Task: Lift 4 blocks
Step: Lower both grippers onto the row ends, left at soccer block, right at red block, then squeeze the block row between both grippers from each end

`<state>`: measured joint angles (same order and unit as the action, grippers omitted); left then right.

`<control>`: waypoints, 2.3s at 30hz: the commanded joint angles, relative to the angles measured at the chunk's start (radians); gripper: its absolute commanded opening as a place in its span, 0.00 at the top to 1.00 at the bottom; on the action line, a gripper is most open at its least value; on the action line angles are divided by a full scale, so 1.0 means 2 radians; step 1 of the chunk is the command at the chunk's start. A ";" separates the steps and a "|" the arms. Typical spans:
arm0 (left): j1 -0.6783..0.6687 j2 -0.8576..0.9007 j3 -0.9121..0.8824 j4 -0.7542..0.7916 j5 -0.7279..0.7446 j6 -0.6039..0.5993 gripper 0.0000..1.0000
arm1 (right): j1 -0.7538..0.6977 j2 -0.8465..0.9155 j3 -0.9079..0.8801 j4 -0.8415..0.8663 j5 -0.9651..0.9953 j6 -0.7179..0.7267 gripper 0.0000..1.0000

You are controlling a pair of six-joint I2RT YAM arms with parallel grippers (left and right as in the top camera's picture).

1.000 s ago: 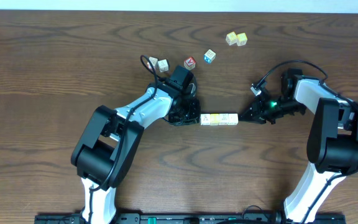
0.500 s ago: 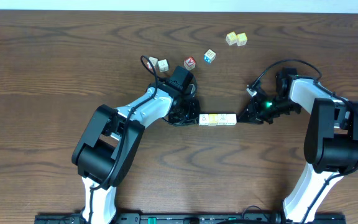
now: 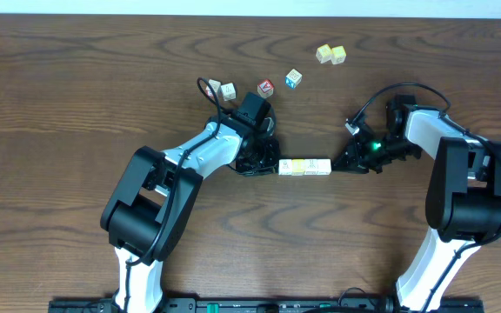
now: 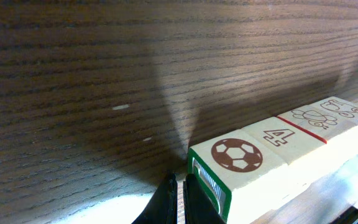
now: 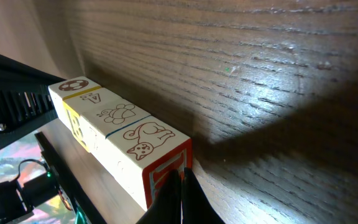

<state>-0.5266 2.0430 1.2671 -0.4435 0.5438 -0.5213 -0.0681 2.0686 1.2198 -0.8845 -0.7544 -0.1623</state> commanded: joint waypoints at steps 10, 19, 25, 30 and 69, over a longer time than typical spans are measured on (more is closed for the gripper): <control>-0.001 0.003 -0.002 0.000 0.003 0.010 0.93 | 0.003 -0.001 -0.003 0.001 -0.026 0.003 0.99; -0.001 -0.003 -0.002 -0.004 0.003 0.009 0.93 | 0.003 -0.001 -0.003 -0.003 -0.045 0.003 0.99; -0.001 -0.014 -0.002 -0.009 0.003 0.009 0.92 | 0.003 -0.001 -0.003 -0.007 -0.045 0.004 0.99; -0.001 -0.028 -0.002 -0.009 0.003 0.009 0.93 | 0.003 -0.001 -0.003 -0.008 -0.059 0.008 0.99; -0.001 -0.067 -0.002 -0.023 0.003 0.009 0.93 | 0.003 -0.001 -0.002 -0.012 -0.116 0.018 0.99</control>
<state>-0.5175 1.9388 1.2644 -0.4973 0.4965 -0.5194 -0.0719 2.0686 1.2198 -0.9070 -0.8829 -0.1356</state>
